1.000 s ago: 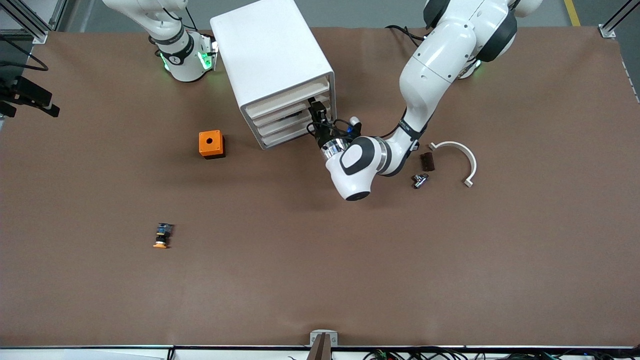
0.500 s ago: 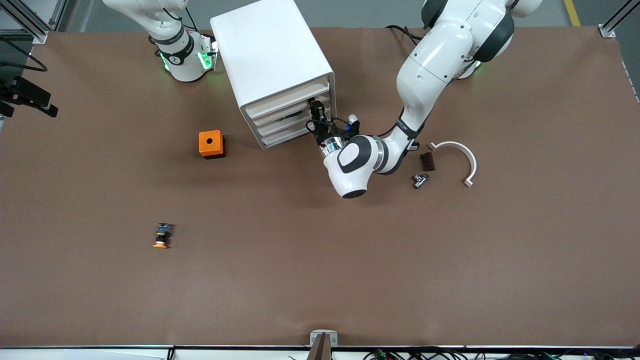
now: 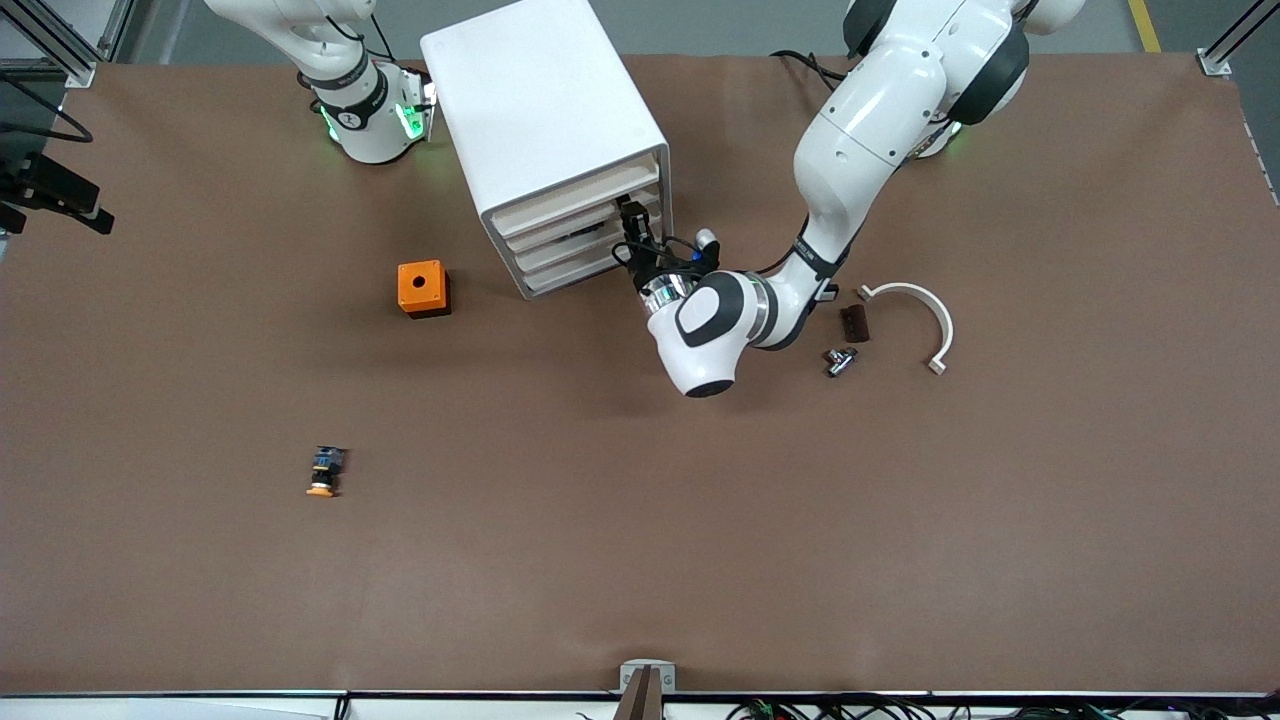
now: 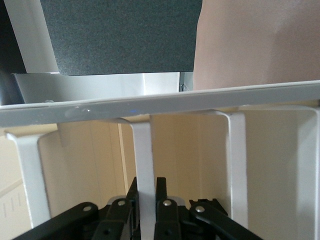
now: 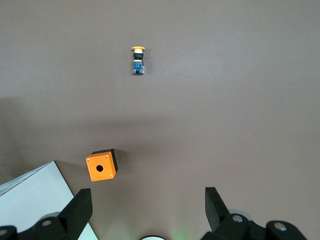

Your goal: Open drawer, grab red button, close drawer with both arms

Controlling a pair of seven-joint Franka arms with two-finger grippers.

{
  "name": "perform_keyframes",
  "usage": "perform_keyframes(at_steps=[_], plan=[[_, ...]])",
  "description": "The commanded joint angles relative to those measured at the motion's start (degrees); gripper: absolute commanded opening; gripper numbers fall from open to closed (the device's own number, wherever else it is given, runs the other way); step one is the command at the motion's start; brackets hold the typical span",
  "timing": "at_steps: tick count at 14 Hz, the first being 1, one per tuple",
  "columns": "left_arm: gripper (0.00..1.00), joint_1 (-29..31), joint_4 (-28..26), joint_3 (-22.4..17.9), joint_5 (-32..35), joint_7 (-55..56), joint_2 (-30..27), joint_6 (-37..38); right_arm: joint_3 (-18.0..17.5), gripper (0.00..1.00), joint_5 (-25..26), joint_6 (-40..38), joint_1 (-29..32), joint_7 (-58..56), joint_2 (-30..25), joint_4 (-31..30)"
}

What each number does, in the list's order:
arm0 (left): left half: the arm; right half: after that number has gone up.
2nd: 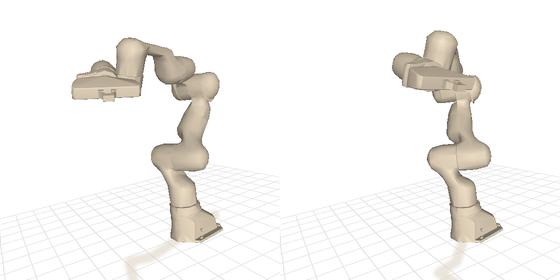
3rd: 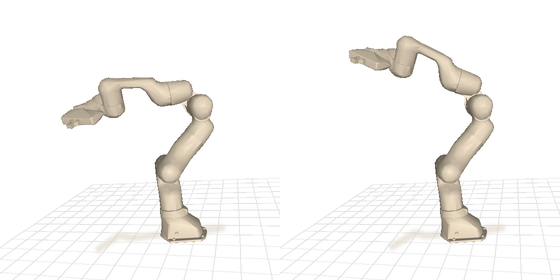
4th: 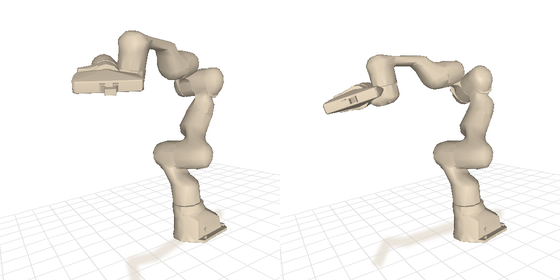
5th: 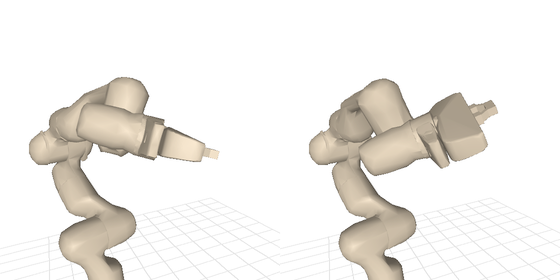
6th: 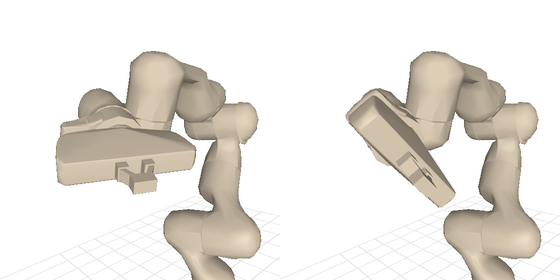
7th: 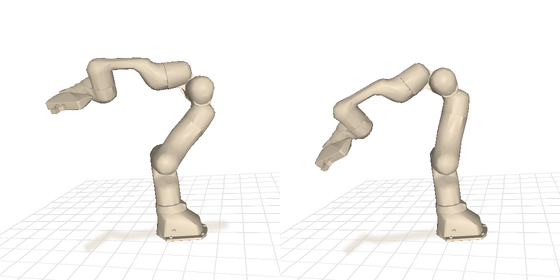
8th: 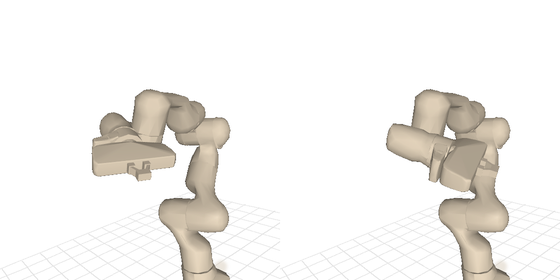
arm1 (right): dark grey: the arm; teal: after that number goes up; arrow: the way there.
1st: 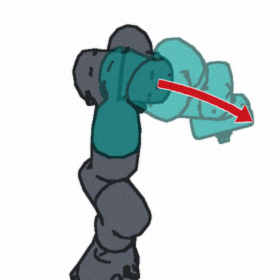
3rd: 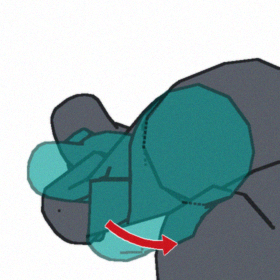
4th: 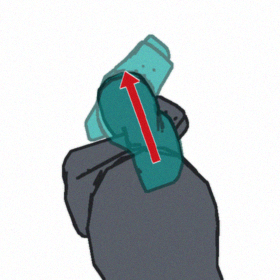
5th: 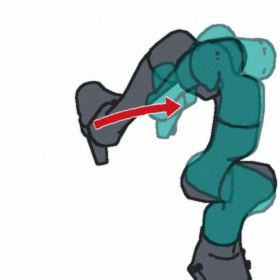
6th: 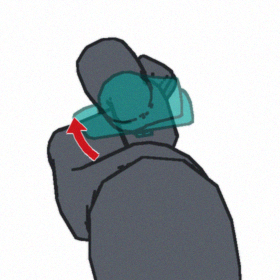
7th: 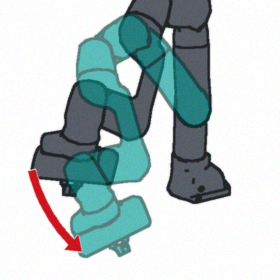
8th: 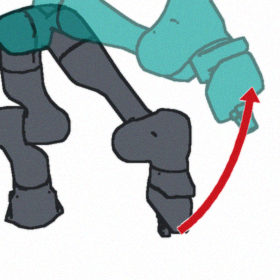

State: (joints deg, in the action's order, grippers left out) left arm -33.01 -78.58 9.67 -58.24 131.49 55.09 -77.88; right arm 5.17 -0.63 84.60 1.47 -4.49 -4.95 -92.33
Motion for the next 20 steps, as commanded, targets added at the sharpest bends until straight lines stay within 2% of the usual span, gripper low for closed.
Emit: perform_keyframes(at_steps=[1,8,11,14,16,20], plan=[[0.07,2.7,0.0,0.0,-1.1,-1.2,-0.1,-0.4,-0.1,1.0,1.1,0.1,0.2,0.3,2.7,0.9],[0.1,7.9,0.2,-0.1,-2.1,-1.4,-0.1,-0.9,0.0,1.0,3.6,1.6,0.2,-2.0,13.7,2.2],[0.11,9.9,0.3,-0.2,-2.8,-1.4,-0.1,-0.9,-0.2,1.0,2.7,1.1,-0.5,0.4,13.6,2.0],[0.13,11.9,0.4,-0.1,-2.8,-1.5,-0.1,-0.9,-0.4,1.0,2.0,-0.8,-5.0,14.5,13.0,2.0],[0.15,12.6,0.3,-0.1,-2.8,-1.6,-0.1,-0.9,-0.4,1.0,-2.5,-1.7,-8.1,24.7,12.0,1.6],[0.16,13.5,0.4,-0.1,-2.8,-1.7,-0.1,-0.9,-0.5,1.0,-3.3,-0.8,-21.7,51.6,11.4,1.6]])
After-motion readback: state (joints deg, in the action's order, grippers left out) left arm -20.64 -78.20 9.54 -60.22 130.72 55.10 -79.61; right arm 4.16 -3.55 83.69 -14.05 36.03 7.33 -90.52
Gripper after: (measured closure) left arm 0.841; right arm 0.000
